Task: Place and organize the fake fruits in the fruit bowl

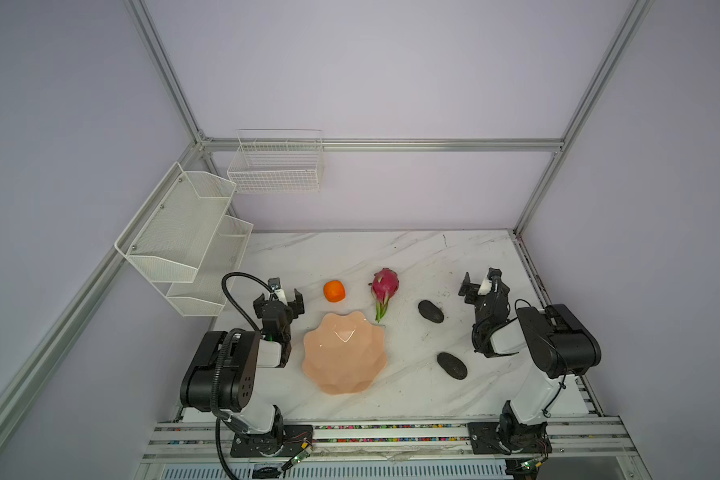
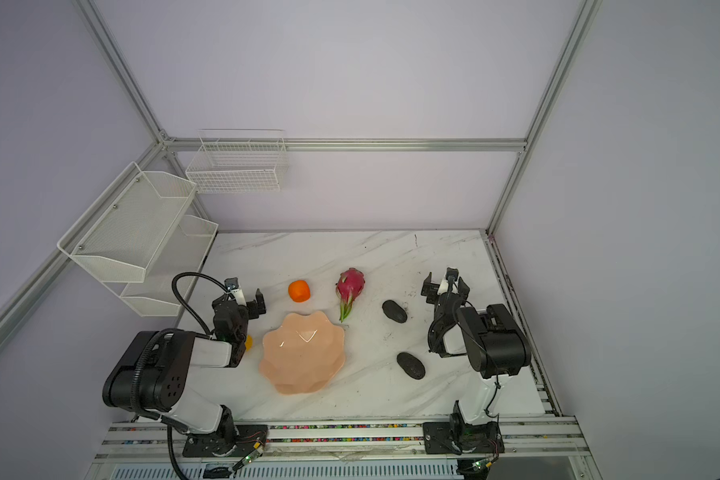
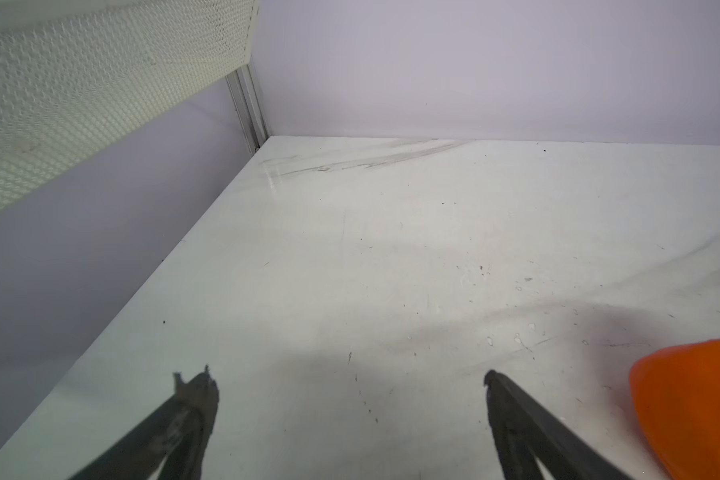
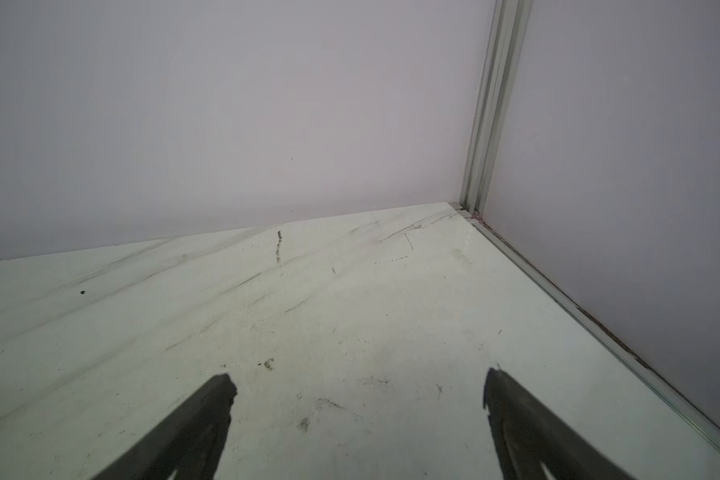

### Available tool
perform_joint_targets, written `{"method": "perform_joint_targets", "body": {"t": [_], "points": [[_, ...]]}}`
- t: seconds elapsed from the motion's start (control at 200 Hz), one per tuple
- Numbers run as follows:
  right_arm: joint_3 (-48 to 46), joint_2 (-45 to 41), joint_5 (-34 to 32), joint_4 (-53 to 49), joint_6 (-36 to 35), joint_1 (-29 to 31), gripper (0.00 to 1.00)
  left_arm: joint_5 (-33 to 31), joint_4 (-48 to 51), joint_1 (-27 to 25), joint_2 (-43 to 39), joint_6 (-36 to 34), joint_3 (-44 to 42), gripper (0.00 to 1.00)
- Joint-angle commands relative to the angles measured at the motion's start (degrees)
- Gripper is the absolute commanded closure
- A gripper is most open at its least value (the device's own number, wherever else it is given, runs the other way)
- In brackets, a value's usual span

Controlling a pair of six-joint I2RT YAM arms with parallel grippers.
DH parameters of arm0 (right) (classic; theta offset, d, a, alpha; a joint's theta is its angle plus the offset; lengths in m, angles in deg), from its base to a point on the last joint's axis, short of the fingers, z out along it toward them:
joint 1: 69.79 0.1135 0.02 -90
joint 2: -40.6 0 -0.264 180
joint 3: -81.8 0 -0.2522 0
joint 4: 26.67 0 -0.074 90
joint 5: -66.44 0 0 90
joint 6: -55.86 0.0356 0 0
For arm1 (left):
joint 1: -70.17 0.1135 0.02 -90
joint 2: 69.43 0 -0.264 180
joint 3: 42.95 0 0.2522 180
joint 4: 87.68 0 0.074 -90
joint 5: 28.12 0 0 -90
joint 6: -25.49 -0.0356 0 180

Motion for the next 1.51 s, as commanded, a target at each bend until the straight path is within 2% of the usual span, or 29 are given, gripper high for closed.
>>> {"method": "perform_joint_targets", "body": {"t": [0.0,0.135,0.225,0.3,0.375,0.435,0.505,0.57,0.635,0.675,0.745,0.84,0.94,1.015,1.065,1.18,1.31,1.405,1.5], "points": [[0.2,-0.1,0.2,1.8,-1.0,0.3,0.03,0.5,-1.6,-0.3,0.0,-1.1,0.6,0.00],[0.1,0.0,0.6,2.2,-1.0,0.3,0.03,0.5,-1.7,-0.3,0.0,-1.1,0.4,0.00],[-1.9,-0.9,-3.4,5.0,1.9,-0.4,0.03,-7.0,-4.6,0.0,-0.4,2.6,-1.2,0.00],[-5.9,-4.0,-1.4,7.9,6.4,-4.0,0.03,-4.3,-6.2,0.2,-1.0,1.7,-2.6,0.00],[-7.2,-3.9,1.2,11.6,4.6,-4.0,0.03,2.0,-4.7,0.0,0.3,-2.1,-0.6,0.00],[-5.8,-3.6,5.4,9.7,1.5,-3.1,0.03,1.2,-3.1,-0.4,-0.3,-1.9,-0.5,0.00],[-6.3,-5.6,-0.9,9.8,0.0,-0.1,0.03,-1.1,-5.5,-0.6,-1.8,-1.8,-1.8,0.00],[-9.1,-12.4,-2.8,9.5,-0.8,1.3,0.03,-4.0,-4.7,-2.3,-6.7,-2.8,-3.8,0.00],[-8.0,-21.4,-5.2,-0.5,0.9,3.2,0.03,-4.5,-0.8,-5.2,-13.2,-5.9,-4.1,0.00],[-4.6,-27.0,-4.8,-12.8,4.6,3.6,0.03,-6.9,4.5,-8.6,-16.9,-7.8,-2.5,0.00],[2.4,-32.4,2.5,-30.8,8.9,4.1,0.03,-8.6,17.8,-14.5,-21.4,-8.7,3.4,0.00],[7.0,-35.3,8.4,-41.1,10.7,6.9,0.03,-10.0,29.6,-20.6,-22.7,-6.1,11.6,0.00],[9.8,-37.3,15.4,-49.0,11.5,11.1,0.03,-1.6,38.7,-24.1,-18.8,-1.4,21.1,0.00],[7.9,-39.2,19.1,-49.1,12.5,13.4,0.03,6.1,45.0,-27.1,-12.1,3.0,29.2,0.00],[5.1,-41.1,20.0,-46.2,13.2,14.3,0.03,8.2,48.2,-29.9,-6.5,4.3,34.9,0.00],[-2.4,-45.9,20.6,-36.8,12.9,14.5,0.03,7.9,49.6,-35.2,2.1,4.4,43.1,0.00],[-10.1,-47.7,20.4,-25.4,13.8,14.7,0.03,5.3,56.0,-36.4,9.6,8.0,51.7,0.00],[-9.0,-49.4,23.4,-27.1,13.8,14.7,0.03,2.3,59.4,-37.5,11.9,9.5,54.5,0.00],[-10.0,-49.2,23.4,-24.7,14.5,14.7,0.03,1.5,60.3,-38.2,13.6,10.1,55.4,0.00]]}}
